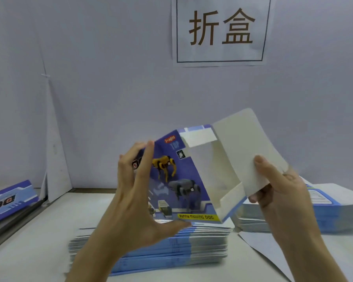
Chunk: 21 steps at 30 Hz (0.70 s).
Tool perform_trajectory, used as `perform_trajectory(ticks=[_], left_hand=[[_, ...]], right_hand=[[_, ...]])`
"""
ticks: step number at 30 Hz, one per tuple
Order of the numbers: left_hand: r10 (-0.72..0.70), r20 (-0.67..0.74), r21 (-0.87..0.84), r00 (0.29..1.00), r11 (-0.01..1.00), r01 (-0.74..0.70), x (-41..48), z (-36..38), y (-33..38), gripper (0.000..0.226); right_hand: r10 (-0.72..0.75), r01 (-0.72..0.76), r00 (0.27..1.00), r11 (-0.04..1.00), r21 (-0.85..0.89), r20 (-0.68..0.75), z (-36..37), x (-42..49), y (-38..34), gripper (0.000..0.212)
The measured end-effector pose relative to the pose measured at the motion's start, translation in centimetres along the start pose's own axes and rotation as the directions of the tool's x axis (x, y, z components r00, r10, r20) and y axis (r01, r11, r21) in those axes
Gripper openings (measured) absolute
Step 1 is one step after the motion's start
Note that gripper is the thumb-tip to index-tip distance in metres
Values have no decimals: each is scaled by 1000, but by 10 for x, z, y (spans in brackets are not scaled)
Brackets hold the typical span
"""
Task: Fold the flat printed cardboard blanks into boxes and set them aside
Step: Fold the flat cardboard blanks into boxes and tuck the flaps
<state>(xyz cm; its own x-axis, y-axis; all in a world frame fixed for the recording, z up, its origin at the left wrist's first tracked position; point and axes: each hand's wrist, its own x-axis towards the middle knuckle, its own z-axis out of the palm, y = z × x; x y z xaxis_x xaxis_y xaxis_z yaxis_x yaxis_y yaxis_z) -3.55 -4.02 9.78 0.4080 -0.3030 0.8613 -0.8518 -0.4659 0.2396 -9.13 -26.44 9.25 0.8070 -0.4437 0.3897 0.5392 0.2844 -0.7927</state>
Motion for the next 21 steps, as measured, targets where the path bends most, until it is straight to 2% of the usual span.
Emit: perform_trajectory(ticks=[1, 2, 4, 7, 9, 15, 19, 21], left_hand=[[45, -21, 83, 999, 996, -43, -3, 2, -3, 109], [61, 35, 125, 998, 990, -65, -13, 3, -10, 118], [94, 69, 90, 993, 991, -100, -26, 1, -9, 123], [119, 69, 138, 990, 982, -128, -28, 17, -8, 134], [131, 34, 146, 991, 980, -135, -27, 21, -9, 134], [181, -96, 199, 979, 967, -159, -18, 14, -11, 126], [150, -24, 249, 988, 958, -140, -20, 2, -2, 126], [124, 13, 281, 992, 952, -123, -20, -5, 2, 122]], right_hand=[[-93, 92, 995, 995, -43, -27, -1, -1, -2, 39], [-170, 166, 984, 983, -74, -50, -1, -1, -2, 40], [-262, 257, 964, 962, -90, -46, 0, -4, -4, 40], [-253, 252, 967, 964, -81, -8, -2, -4, -3, 32], [-261, 261, 965, 963, -68, 10, -2, -5, -2, 32], [-521, 514, 854, 841, -167, 5, 0, -6, -1, 42], [-601, 612, 786, 718, -333, 148, 0, -11, 2, 61], [-628, 644, 759, 688, -335, 171, 2, -11, 1, 50]])
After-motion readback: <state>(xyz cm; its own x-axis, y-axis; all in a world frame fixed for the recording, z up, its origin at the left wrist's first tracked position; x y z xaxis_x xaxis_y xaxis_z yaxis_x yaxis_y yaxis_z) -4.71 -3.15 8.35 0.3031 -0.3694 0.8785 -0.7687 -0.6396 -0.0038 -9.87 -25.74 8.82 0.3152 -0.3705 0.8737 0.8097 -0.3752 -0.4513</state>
